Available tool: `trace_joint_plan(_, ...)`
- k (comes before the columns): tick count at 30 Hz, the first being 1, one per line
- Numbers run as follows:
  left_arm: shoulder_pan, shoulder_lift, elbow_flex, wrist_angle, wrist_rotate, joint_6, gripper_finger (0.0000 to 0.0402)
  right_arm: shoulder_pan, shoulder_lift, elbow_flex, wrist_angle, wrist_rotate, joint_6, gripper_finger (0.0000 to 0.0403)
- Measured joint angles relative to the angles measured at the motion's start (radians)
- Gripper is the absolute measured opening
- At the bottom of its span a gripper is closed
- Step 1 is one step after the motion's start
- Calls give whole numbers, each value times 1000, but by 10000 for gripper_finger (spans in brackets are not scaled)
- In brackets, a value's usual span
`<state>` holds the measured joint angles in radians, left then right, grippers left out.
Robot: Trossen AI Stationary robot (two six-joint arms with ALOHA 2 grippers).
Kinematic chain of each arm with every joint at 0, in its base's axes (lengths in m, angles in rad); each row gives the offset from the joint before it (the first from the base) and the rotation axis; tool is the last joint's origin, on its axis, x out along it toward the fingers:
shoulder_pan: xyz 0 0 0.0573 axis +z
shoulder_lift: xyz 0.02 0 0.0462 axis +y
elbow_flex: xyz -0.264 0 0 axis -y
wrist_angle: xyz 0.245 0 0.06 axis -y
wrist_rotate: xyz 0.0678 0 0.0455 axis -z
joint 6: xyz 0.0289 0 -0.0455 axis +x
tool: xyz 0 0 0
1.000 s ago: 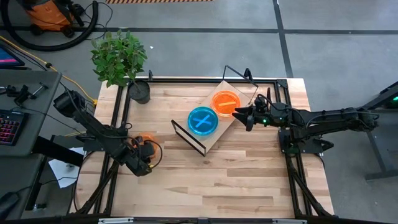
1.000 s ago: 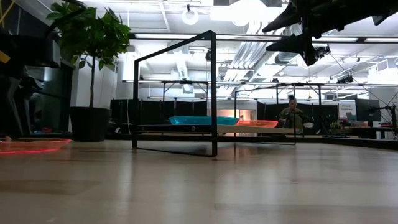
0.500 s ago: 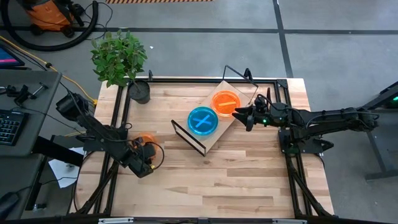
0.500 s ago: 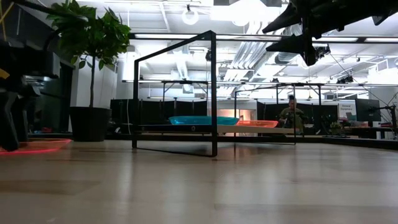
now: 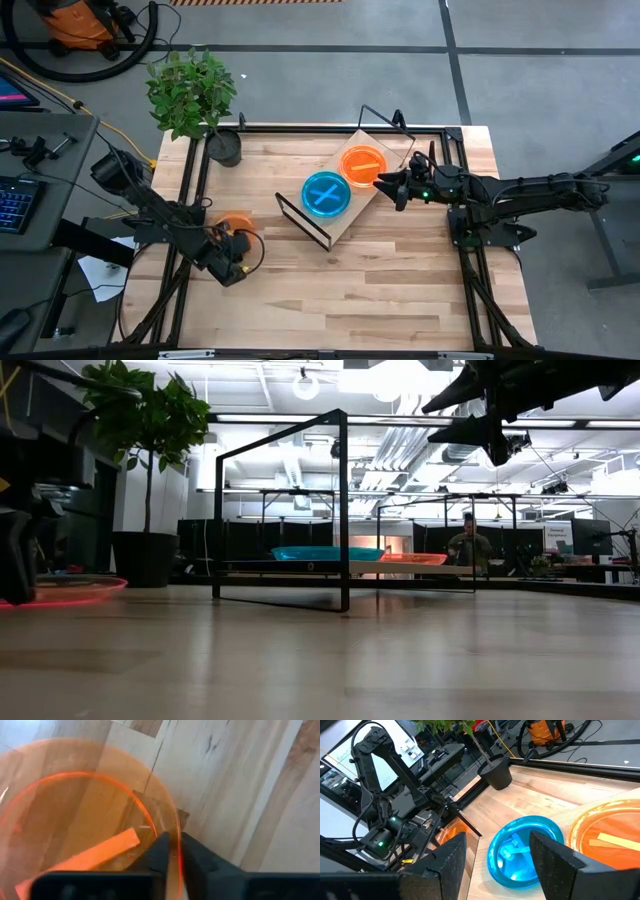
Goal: Place and stack plates onto a shelf
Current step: Stack the orange plate on top of the orange plate on the shelf
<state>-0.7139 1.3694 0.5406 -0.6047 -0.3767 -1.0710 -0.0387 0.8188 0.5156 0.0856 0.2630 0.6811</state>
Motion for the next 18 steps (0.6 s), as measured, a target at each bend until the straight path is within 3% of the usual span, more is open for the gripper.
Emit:
trace_joint_plan(2, 0, -11, 7, 2, 20, -1, 9, 0, 0, 0, 0, 0, 0, 200)
trace_joint_plan(9, 0, -111, 77, -23, 102, 72, 2, 0, 0, 0, 0, 0, 0, 200)
trace_joint_plan(18, 5, -349, 280, -243, 196, 188, 0, 0, 0, 0, 0, 0, 0, 200)
